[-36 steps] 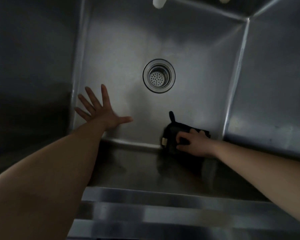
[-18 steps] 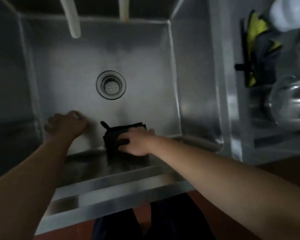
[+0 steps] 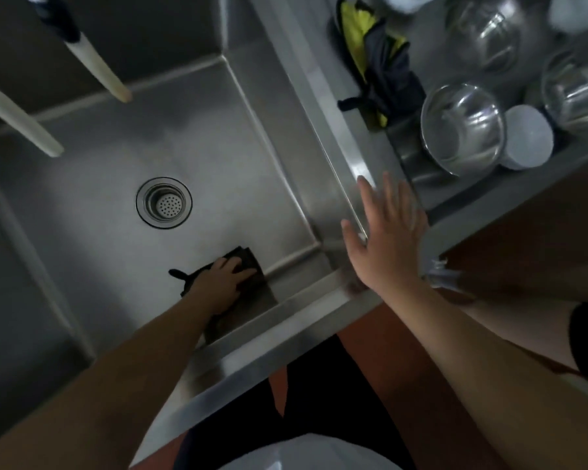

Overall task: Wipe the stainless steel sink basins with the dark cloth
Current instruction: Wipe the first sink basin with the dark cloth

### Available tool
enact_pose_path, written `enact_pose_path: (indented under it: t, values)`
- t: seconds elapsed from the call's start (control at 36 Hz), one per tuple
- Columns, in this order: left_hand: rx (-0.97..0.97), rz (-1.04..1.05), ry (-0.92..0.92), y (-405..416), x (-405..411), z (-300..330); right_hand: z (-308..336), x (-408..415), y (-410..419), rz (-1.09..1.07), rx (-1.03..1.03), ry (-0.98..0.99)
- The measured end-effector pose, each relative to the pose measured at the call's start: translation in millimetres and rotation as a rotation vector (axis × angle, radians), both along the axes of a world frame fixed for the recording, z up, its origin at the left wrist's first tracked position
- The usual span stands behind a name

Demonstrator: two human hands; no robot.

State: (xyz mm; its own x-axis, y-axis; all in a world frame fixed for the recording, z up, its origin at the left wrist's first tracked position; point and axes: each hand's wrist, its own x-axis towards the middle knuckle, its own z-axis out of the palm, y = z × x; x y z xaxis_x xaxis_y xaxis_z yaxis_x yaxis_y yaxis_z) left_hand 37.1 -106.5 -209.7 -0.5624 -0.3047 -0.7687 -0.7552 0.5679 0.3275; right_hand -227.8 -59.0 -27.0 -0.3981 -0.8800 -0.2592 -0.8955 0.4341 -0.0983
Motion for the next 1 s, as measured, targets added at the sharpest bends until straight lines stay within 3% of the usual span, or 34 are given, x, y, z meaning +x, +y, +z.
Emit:
enact_pose_path:
  t: [0.17, 0.36, 0.5, 0.56, 0.67, 0.78, 1.0]
  values:
    - [-0.170, 0.200, -0.064, -11.3, -5.0, -3.3, -39.5, 0.5, 0.6, -0.032, -0.006, 0.126]
    - [-0.233, 0.742, -0.014, -30.6, -16.1, -9.8, -49.1, -2.5, 0.7, -0.014, -0.042, 0.178]
    - [-0.340, 0.462, -0.187, -12.5, -27.7, -11.8, -46.5, -3.4, 0.1, -0.012, -0.043, 0.182]
    - [-0.347, 0.450, -0.229, -11.1, -31.5, -13.2, -46.8, -3.4, 0.0, -0.009, -0.046, 0.184]
    - [-0.311, 0.601, -0.256, -22.7, -40.9, -10.5, -48.6, -2.9, -0.5, -0.014, -0.057, 0.197]
    - [-0.262, 0.902, -0.179, -22.0, -45.0, -5.2, -48.1, -2.1, -0.6, -0.014, -0.055, 0.212]
    - [-0.289, 1.020, -0.204, -28.0, -62.8, -9.0, -46.6, -1.3, -2.1, -0.018, -0.025, 0.190]
